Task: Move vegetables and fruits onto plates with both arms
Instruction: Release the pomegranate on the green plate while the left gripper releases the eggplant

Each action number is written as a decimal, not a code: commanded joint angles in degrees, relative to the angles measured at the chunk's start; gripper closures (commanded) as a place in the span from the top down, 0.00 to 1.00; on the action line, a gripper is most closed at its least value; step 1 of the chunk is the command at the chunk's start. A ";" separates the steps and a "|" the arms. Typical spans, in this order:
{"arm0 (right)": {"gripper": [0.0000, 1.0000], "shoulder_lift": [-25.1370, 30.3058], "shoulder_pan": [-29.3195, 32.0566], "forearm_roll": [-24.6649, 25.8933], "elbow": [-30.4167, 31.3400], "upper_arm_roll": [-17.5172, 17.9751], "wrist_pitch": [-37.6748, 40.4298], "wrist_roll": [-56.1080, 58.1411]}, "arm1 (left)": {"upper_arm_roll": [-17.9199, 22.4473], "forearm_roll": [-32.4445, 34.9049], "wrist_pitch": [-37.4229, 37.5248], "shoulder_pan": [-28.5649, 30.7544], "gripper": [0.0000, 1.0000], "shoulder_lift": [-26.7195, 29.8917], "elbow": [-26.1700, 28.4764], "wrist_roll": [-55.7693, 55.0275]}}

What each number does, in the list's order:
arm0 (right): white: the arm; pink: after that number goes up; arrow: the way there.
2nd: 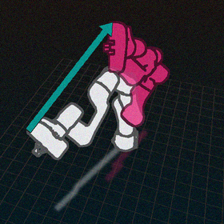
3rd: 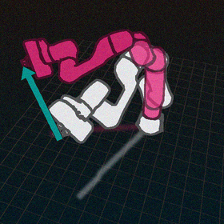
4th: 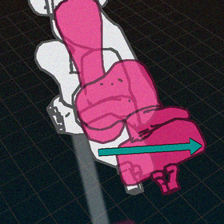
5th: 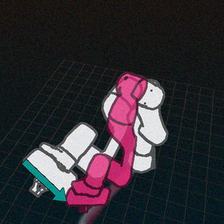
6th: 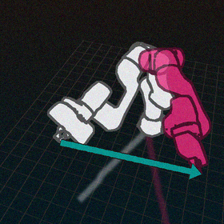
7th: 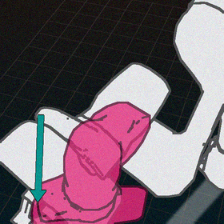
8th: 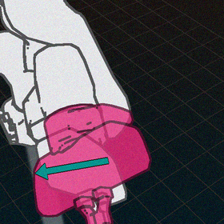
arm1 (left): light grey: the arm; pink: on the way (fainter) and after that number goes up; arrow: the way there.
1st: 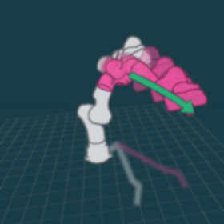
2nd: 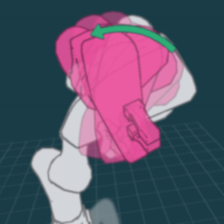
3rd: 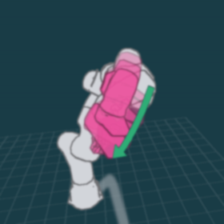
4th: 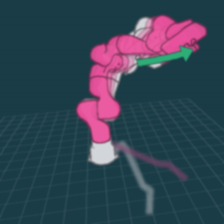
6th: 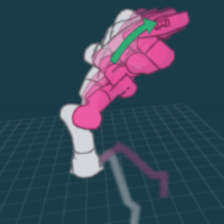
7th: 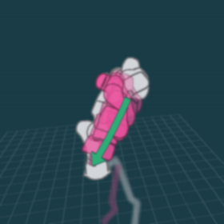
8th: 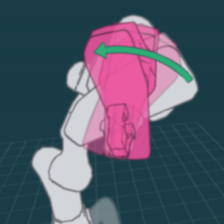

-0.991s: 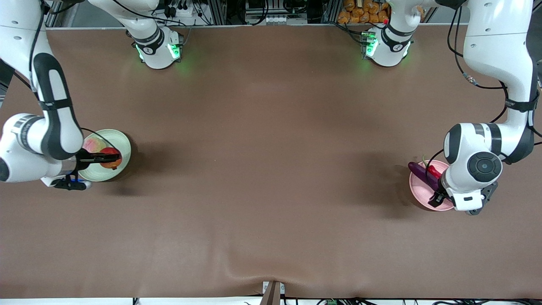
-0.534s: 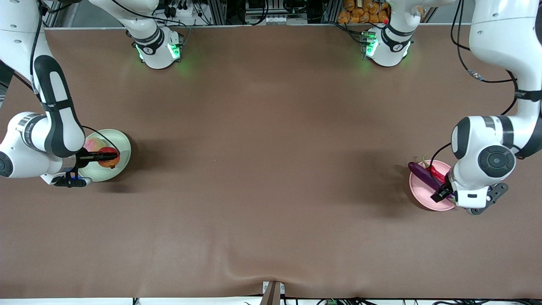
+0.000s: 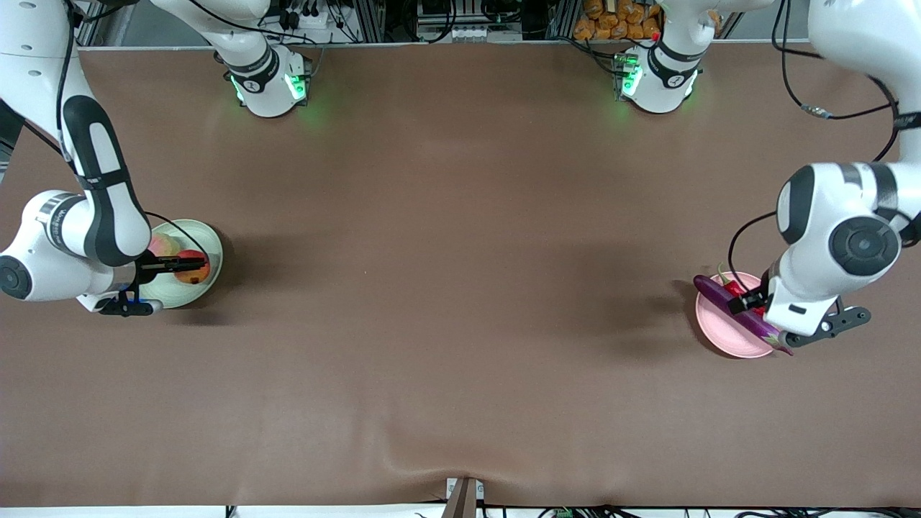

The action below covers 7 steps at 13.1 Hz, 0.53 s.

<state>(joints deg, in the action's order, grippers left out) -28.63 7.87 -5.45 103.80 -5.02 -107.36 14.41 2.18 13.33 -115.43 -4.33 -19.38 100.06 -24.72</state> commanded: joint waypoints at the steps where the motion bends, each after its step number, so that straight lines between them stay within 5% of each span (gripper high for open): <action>1: 1.00 1.30 -1.09 0.53 -9.28 0.54 9.24 0.35 | -0.51 -3.74 0.21 1.26 1.00 8.02 6.01 5.63; 7: 1.00 1.30 -4.53 0.79 -31.61 0.62 20.50 0.70 | -0.51 -13.86 2.74 3.37 1.00 16.82 7.79 19.70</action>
<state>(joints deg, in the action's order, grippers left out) -26.54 3.60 -5.46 78.73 -4.32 -90.31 14.43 2.22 1.63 -114.31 -2.18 -5.54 106.60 -8.06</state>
